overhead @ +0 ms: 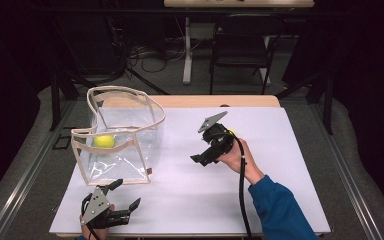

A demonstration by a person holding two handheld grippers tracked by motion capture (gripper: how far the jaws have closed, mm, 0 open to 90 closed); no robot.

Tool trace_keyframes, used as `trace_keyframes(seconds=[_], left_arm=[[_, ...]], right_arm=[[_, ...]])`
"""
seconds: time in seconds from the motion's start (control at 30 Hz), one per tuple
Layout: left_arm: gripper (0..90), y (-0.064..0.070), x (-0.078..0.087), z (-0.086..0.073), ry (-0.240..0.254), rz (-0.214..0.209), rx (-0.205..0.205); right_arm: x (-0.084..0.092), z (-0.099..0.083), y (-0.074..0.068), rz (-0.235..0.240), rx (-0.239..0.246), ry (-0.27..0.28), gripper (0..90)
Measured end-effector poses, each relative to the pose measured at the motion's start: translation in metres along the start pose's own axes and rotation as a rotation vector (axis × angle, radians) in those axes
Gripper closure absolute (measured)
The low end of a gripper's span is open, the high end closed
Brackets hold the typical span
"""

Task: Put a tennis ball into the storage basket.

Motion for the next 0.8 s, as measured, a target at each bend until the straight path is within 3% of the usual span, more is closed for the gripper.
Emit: trace_keyframes(seconds=[0.5,0.8], left_arm=[[15.9,0.0,-0.001,0.0,-0.001,-0.001,-0.004],[15.9,0.0,0.0,0.0,-0.001,0.001,-0.005]], right_arm=[[0.003,-0.035,0.0,0.003,-0.062,0.005,4.1],[-0.001,-0.059,0.001,-0.018,-0.095,-0.009,4.1]])
Point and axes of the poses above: each handheld gripper's, and its own axes: x roughly backward along the jaws, z roughly out of its top, y roughly to its right, the point moved 7 cm from there along -x, roughly forward along the jaws, and after that the axes turned 9 degrees about -z, right-handed, at the moved point
